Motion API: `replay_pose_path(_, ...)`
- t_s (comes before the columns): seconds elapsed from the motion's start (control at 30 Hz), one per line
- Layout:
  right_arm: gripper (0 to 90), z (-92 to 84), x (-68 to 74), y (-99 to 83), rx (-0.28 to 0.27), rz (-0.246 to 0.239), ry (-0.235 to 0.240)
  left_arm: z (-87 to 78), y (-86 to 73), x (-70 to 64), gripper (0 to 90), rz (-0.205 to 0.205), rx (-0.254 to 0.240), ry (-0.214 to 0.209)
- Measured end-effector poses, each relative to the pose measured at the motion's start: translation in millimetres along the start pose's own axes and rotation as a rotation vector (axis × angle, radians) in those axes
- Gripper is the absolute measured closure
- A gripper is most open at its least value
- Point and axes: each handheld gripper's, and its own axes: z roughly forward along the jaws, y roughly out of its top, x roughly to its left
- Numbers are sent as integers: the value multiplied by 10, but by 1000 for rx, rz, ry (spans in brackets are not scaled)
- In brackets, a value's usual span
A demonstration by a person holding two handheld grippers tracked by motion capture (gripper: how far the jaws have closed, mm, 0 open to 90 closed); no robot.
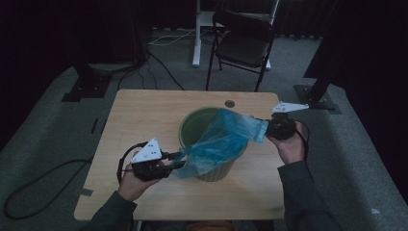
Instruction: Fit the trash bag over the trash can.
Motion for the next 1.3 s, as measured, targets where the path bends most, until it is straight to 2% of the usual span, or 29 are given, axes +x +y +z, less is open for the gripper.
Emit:
replay_pose_path(0.1,897,-5,29,11,-3,-19,9,-29,45,9,634,5,-10,4)
replay_pose_path(0.2,898,-13,54,21,-6,-28,17,-87,141,52,603,9,-46,10)
replay_pose_path(0.37,897,-20,70,28,-2,-38,22,-140,259,116,602,13,-81,22)
replay_pose_path(0.4,897,-17,73,28,1,-40,25,-128,341,173,603,3,-82,47)
replay_pose_path(0.43,897,-17,73,28,1,-40,25,-128,341,173,606,3,-82,47)
replay_pose_path(0.5,897,-7,83,27,1,-41,29,-50,432,268,610,-7,-59,69)
replay_pose_path(0.6,897,1,94,30,5,-47,33,76,510,376,612,-33,-47,51)
replay_pose_path(0.63,897,3,94,32,5,-47,34,76,510,376,612,-33,-47,51)
replay_pose_path(0.67,897,5,94,35,6,-47,37,185,563,440,609,-40,-28,29)
replay_pose_path(0.77,897,7,95,44,5,-47,39,371,633,503,598,-45,8,-10)
replay_pose_path(0.83,897,6,96,47,5,-49,41,431,653,504,592,-45,17,-11)
replay_pose_path(0.9,897,1,97,48,5,-50,43,594,708,507,588,-40,57,-31)
replay_pose_path(0.97,897,-3,96,49,5,-51,44,642,721,503,641,-39,71,-32)
replay_pose_path(1.0,897,-18,96,51,4,-52,52,717,743,501,735,-27,108,-30)
replay_pose_path(1.03,894,-29,96,52,5,-51,53,717,743,501,831,-27,108,-30)
replay_pose_path(1.07,884,-42,97,54,4,-49,51,754,756,514,890,-33,116,-27)
replay_pose_path(1.17,848,-73,101,59,7,-55,63,764,763,529,897,-40,118,-11)
replay_pose_path(1.2,802,-108,117,55,9,-67,68,754,763,551,897,-51,121,7)
replay_pose_path(1.23,782,-129,128,50,8,-73,67,754,763,551,897,-51,121,7)
replay_pose_path(1.3,759,-176,141,34,-2,-80,68,724,750,584,898,-70,107,29)
